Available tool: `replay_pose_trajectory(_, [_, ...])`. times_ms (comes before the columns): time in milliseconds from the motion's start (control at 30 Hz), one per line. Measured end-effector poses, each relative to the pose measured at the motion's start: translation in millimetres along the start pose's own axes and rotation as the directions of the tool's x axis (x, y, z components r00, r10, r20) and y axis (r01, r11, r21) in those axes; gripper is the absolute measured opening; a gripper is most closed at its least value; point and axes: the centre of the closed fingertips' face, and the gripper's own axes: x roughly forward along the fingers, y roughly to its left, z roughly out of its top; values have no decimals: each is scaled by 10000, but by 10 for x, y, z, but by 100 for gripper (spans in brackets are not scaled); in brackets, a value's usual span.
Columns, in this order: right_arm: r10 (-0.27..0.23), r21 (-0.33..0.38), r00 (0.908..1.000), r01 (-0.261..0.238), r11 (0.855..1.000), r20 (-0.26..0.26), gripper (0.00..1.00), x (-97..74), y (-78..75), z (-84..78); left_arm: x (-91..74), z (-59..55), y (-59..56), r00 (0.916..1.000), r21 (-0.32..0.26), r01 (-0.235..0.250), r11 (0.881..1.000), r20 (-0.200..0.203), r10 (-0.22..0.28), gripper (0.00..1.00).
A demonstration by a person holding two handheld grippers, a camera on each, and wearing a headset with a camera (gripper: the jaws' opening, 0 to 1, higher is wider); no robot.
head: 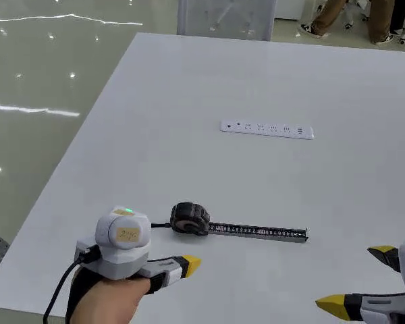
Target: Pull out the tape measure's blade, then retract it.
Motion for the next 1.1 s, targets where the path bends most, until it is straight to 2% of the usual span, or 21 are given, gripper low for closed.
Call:
replay_pose_trajectory(233, [365, -438, 9989, -378, 9983, -291, 89, 214, -57, 12, 240, 48, -67, 10000, 173, 23, 9998, 6, -24, 94])
replay_pose_trajectory(500, [457, -1195, 9961, -546, 9913, -758, 84, 412, -186, -13, 468, 96, -93, 9998, 35, -135, 9999, 157, 135, 91])
replay_pose_trajectory(667, [553, -1487, 9938, -694, 9864, -970, 83, 506, -266, -20, 585, 102, -97, 9997, 53, -237, 9997, 59, 237, 91])
replay_pose_trajectory(1100, [824, -2743, 9848, -1224, 9538, -1532, 75, 736, -452, 21, 874, 180, -46, 9984, -317, -566, 9979, 6, 566, 90])
